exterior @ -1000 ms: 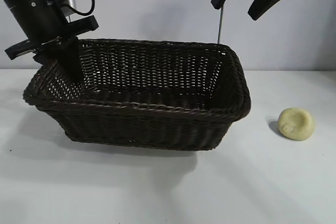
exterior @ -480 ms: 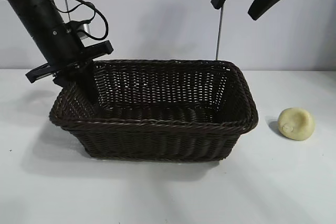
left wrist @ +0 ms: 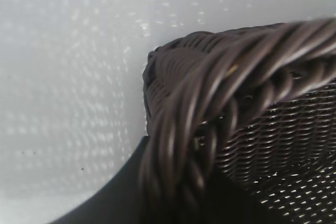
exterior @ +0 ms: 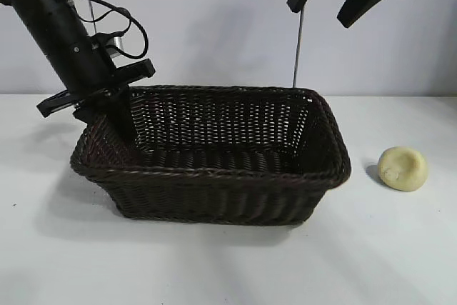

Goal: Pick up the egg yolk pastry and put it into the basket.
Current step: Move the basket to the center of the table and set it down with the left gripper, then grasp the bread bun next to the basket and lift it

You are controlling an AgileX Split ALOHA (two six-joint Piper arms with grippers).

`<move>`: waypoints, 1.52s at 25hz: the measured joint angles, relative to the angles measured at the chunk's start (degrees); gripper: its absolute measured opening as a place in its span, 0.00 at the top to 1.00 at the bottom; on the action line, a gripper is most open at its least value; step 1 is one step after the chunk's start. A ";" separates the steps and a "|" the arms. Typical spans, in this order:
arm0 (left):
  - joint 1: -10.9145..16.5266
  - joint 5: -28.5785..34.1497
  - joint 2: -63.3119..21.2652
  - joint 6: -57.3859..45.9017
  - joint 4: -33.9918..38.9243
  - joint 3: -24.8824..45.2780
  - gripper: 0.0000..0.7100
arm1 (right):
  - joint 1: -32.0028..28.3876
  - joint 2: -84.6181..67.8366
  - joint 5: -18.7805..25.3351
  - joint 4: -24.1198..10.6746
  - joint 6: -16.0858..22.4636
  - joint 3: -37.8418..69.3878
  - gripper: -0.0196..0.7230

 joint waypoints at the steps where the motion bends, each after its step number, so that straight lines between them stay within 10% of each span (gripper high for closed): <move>1: 0.00 0.00 -0.06 0.00 -0.23 0.00 0.52 | 0.00 0.00 0.00 0.00 0.00 0.00 0.29; 8: 0.00 0.38 -0.35 0.00 0.22 0.00 0.25 | 0.00 0.00 0.00 0.00 0.00 0.00 0.29; 30: -0.12 5.31 -21.93 -0.35 4.98 0.00 0.24 | 0.00 0.00 0.41 0.00 0.00 0.00 0.29; 38: -4.00 1.80 -25.61 -0.40 4.64 4.48 0.24 | 0.00 0.00 0.69 0.00 0.00 0.00 0.29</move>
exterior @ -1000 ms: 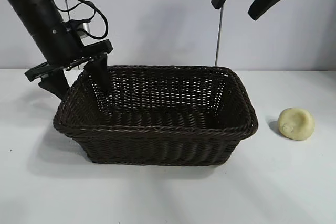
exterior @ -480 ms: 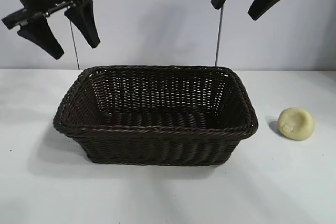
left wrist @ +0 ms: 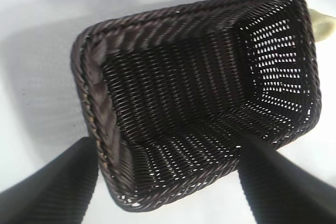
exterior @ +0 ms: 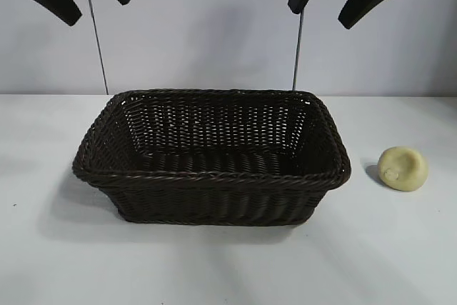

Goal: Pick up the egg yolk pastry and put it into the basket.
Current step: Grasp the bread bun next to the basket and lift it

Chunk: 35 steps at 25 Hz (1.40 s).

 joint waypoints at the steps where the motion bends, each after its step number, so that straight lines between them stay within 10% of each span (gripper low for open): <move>1: -0.47 -0.97 0.00 0.00 -0.51 0.96 0.24 | 0.00 0.00 0.02 0.00 0.00 0.00 0.29; 27: -0.94 -7.98 0.00 -0.05 -6.47 4.84 0.24 | 0.00 0.00 0.08 -0.09 0.00 0.00 0.29; 35: -0.94 -7.98 0.00 -0.05 -6.47 4.84 0.24 | 0.00 0.00 0.13 -6.94 0.08 0.00 0.29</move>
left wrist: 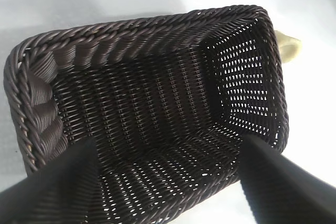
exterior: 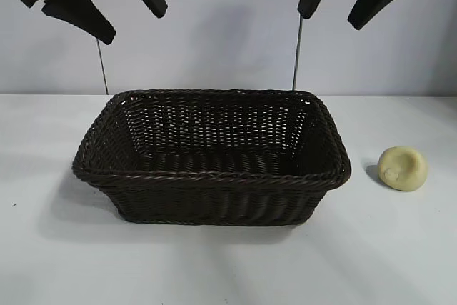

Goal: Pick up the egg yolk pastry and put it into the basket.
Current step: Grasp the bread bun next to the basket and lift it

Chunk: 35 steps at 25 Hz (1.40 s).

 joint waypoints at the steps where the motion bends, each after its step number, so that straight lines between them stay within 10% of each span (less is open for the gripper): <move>1: 0.00 0.00 0.00 0.00 0.00 0.00 0.24 | -0.19 0.00 0.01 -1.32 0.21 0.00 0.29; 25: 0.00 0.00 0.00 0.00 0.05 0.00 0.24 | -13.51 4.46 -0.11 -4.36 0.98 6.97 0.29; 35: 0.00 0.00 0.00 0.00 0.05 0.00 0.24 | -13.51 8.69 -11.51 -4.36 1.46 17.04 0.29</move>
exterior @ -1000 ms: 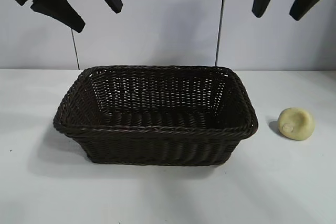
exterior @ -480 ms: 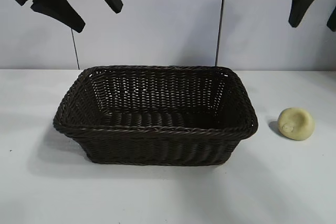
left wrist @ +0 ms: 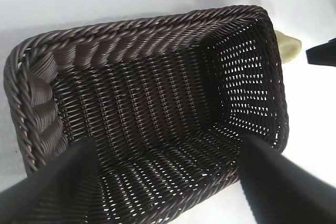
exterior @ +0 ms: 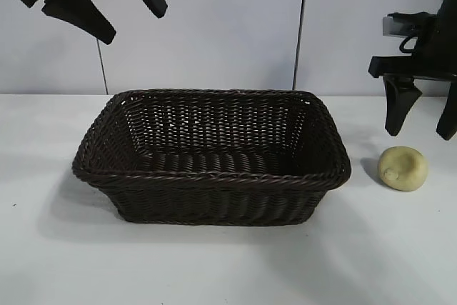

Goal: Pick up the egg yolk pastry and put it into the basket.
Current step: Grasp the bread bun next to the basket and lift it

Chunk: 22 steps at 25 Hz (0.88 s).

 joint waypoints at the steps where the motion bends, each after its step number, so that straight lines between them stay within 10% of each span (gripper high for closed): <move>1: 0.00 0.00 0.00 0.00 0.00 0.00 0.24 | 0.00 0.26 -0.74 0.00 0.17 0.04 0.29; 15: 0.00 0.00 0.00 0.00 0.00 0.00 0.24 | 0.00 8.84 -6.30 0.00 1.38 0.16 0.32; 22: 0.00 0.00 0.00 0.00 0.00 0.00 0.24 | 0.00 9.35 -6.51 -0.30 1.44 0.16 0.80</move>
